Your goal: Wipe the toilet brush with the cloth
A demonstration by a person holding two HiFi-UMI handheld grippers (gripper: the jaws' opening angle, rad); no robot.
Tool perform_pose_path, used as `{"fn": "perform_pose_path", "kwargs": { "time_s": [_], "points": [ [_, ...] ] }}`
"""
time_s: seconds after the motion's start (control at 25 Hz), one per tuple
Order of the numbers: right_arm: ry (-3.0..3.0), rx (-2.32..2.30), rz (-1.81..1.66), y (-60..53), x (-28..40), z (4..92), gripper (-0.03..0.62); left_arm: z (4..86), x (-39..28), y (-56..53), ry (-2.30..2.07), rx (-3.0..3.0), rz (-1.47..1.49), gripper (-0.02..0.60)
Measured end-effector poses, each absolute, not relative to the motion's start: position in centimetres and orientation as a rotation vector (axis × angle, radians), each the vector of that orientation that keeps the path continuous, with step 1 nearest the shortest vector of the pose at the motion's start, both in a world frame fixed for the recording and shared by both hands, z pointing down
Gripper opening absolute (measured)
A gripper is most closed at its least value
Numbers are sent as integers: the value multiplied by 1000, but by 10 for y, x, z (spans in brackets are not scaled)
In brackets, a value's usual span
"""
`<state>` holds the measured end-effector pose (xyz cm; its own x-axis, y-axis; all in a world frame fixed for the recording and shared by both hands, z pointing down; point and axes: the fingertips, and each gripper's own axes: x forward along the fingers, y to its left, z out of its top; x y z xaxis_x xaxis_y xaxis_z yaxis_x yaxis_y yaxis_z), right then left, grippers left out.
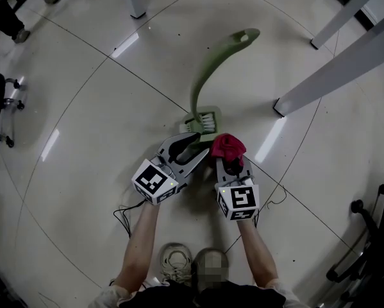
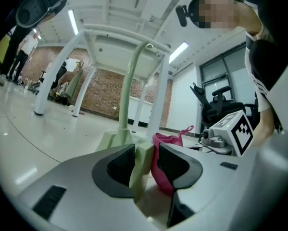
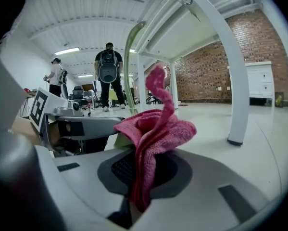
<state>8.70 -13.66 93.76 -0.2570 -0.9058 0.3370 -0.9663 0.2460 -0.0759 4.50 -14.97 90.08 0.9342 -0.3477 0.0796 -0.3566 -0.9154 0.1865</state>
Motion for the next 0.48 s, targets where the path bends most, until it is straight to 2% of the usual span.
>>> {"fn": "perform_pose_path", "kwargs": {
  "time_s": [0.24,0.36,0.48],
  "points": [
    [-2255,1735,344,-150,99,938,32,892,48,-117,-465,2961,115,143],
    [-2222,1742,346,-149,100,936,32,873,19,-116,-632,2930,-10,140],
    [-2244,1735,381,-136,95,933,32,873,-13,-143,-834,2890,-13,140]
  ]
}}
